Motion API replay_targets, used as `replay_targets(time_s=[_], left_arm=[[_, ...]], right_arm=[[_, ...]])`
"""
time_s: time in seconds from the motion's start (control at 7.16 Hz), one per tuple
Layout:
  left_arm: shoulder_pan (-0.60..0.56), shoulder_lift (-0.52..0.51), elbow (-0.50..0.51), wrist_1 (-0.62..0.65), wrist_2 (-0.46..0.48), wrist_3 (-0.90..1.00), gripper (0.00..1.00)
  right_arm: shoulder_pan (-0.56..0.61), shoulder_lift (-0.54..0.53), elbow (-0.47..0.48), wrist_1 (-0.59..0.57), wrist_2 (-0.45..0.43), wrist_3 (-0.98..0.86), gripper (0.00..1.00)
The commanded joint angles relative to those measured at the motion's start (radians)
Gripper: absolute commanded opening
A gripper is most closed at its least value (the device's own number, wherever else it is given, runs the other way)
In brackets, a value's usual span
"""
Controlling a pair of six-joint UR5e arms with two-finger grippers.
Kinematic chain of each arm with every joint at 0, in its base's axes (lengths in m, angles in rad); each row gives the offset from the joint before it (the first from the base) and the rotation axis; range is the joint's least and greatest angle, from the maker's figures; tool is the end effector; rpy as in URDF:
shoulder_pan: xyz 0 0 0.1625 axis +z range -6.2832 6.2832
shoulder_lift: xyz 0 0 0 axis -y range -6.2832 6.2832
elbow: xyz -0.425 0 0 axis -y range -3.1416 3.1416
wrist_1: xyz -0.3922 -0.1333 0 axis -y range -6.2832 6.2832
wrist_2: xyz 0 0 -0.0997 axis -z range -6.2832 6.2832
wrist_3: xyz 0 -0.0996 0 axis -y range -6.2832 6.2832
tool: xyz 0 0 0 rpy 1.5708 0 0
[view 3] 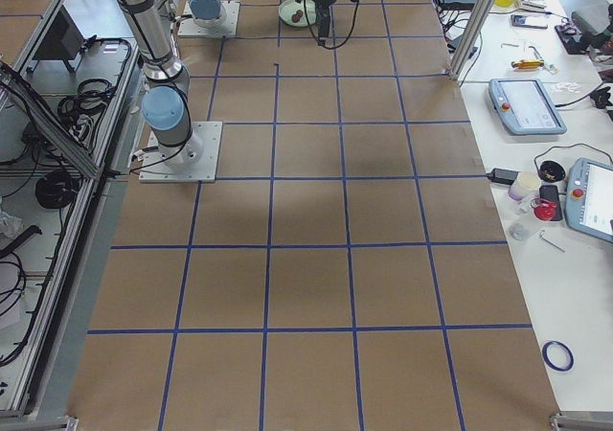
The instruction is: Collect all strawberries into plate
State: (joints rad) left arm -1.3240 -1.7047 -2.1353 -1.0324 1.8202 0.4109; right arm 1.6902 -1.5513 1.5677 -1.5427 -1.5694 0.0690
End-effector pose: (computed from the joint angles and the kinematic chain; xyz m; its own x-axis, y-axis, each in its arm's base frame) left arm 0.0021 -0.4534 0.2203 -0.9666 0.2003 -0.1597 0.1581 0.9570 0.2434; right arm 0.1915 -0.4762 0.4771 -0.9987 -0.0504 0.0017 -0.0503 0.9977 0.0445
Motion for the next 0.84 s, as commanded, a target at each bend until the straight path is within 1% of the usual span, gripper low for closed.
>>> replay_targets(time_s=[0.0,0.14,0.28,0.42,0.56,0.7], left_arm=[[-0.01,0.046,0.091,0.003,-0.158,-0.125,1.0],[-0.05,0.072,0.185,-0.102,-0.203,-0.145,1.0],[-0.096,0.095,0.296,-0.232,-0.208,-0.164,1.0],[-0.145,0.111,0.416,-0.385,-0.213,-0.263,1.0],[-0.214,0.122,0.502,-0.482,-0.213,-0.309,1.0],[-0.268,0.123,0.546,-0.514,-0.213,-0.358,1.0]], right_arm=[[0.0,0.0,0.0,0.0,0.0,0.0,1.0],[0.0,0.0,0.0,0.0,0.002,0.0,1.0],[-0.001,0.0,0.0,0.0,0.002,0.0,1.0],[-0.001,0.0,0.0,0.0,0.002,0.002,1.0],[-0.001,0.0,0.0,0.0,0.002,0.002,1.0],[-0.001,0.0,0.0,0.0,0.002,0.002,1.0]])
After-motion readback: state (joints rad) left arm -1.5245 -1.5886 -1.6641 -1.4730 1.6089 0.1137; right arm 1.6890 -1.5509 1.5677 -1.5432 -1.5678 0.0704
